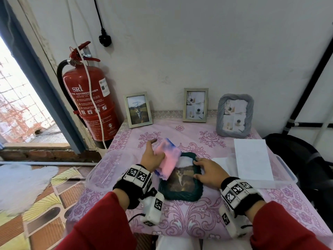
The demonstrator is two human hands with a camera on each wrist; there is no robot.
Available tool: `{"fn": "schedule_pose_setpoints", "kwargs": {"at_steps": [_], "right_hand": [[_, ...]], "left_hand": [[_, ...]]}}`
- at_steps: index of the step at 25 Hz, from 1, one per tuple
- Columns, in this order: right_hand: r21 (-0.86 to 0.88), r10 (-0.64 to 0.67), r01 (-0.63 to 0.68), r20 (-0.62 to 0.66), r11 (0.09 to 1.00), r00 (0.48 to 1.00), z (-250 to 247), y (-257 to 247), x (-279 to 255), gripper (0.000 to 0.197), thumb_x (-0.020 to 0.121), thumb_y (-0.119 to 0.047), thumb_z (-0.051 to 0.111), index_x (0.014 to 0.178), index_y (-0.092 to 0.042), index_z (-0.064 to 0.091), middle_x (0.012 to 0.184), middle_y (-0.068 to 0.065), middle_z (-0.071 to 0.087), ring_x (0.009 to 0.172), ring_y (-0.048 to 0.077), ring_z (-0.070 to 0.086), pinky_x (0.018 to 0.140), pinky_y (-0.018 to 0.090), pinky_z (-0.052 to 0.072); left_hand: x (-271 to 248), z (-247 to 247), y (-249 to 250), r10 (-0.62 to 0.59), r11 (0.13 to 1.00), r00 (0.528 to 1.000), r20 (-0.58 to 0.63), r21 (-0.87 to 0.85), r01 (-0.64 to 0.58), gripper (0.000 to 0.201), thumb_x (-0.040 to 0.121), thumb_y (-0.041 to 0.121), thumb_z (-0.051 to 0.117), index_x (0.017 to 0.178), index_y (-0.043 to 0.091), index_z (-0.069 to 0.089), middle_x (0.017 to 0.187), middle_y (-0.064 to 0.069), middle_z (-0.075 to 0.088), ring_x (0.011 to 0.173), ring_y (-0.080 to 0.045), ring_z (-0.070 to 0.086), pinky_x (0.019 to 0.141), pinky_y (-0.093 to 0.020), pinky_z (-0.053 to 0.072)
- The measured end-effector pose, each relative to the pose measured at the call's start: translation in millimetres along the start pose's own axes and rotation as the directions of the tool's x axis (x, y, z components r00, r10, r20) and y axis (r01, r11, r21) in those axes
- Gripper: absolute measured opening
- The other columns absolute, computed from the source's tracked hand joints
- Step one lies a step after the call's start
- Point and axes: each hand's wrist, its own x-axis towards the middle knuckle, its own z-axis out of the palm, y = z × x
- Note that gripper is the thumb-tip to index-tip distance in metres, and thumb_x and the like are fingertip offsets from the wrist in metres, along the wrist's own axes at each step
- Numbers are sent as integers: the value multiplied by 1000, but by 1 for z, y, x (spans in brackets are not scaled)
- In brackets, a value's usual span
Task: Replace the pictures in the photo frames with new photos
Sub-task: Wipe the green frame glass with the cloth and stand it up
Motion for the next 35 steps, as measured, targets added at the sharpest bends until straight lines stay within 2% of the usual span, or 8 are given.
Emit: {"fn": "schedule_pose_setpoints", "kwargs": {"at_steps": [4, 7, 11, 17, 26, 29, 32, 35], "right_hand": [[-24, 11, -11, -17, 1000, 1000, 1, -8, 2, 59, 82, -33, 63, 133, -9, 50, 147, 5, 40, 130, 22, 45, 106, 32, 39], [-38, 5, -6, -20, 999, 1000, 2, -8, 0, 59, 82, -36, 62, 133, -10, 49, 146, 4, 41, 129, 21, 46, 105, 30, 39], [-58, 21, -23, -47, 998, 999, 1, -9, 1, 53, 82, -39, 62, 125, -9, 55, 135, 5, 51, 118, 23, 53, 96, 29, 44], [-142, 61, -78, -122, 987, 991, 7, -16, 3, 45, 81, -41, 60, 115, -12, 57, 129, 3, 58, 111, 23, 58, 88, 32, 48], [-151, 62, -82, -136, 985, 989, 8, -19, 3, 42, 81, -39, 60, 114, -12, 60, 126, 4, 59, 110, 23, 59, 89, 32, 48], [-153, 63, -83, -131, 985, 989, 8, -19, 3, 43, 82, -39, 60, 117, -13, 58, 128, 4, 57, 112, 23, 58, 90, 31, 47], [-157, 59, -79, -129, 984, 990, 8, -19, 3, 46, 82, -40, 60, 119, -13, 57, 131, 4, 55, 114, 22, 57, 91, 31, 46], [-156, 51, -73, -137, 985, 989, 9, -19, 3, 46, 82, -41, 59, 119, -13, 57, 131, 3, 55, 113, 22, 57, 90, 31, 46]], "left_hand": [[-5, -32, 14, 217, 976, 976, -20, 31, -217, 53, 86, -10, 39, 129, 20, 35, 83, -13, 55, 42, -13, 53, 38, -19, 43], [-8, -62, 20, 307, 949, 952, -13, 86, -305, 43, 84, -10, 46, 117, 17, 53, 111, -3, 53, 76, -14, 57, 59, -19, 50], [-16, -104, 14, 357, 917, 934, -1, 190, -350, 48, 79, -3, 65, 121, 18, 55, 118, 5, 48, 94, -5, 52, 64, -9, 49], [-26, -143, -23, 236, 943, 969, -72, 259, -210, 56, 75, -15, 60, 122, 15, 55, 117, 9, 50, 117, -25, 51, 99, -47, 44], [-25, -152, -73, 31, 945, 993, 118, 321, -67, 64, 76, -8, 66, 133, 12, 45, 141, -10, 41, 127, -27, 45, 108, -43, 39], [-21, -146, -81, -6, 856, 998, 67, 515, -29, 62, 76, 5, 72, 132, 21, 48, 138, -6, 39, 127, -24, 39, 105, -34, 38], [-21, -142, -83, 186, 698, 982, -40, 708, -103, 52, 74, 18, 75, 123, 27, 58, 141, -2, 35, 132, -24, 31, 111, -39, 28], [-22, -139, -85, 218, 692, 972, 93, 687, -220, 50, 82, 17, 68, 130, 20, 53, 143, -4, 42, 133, -21, 38, 114, -33, 25]]}}
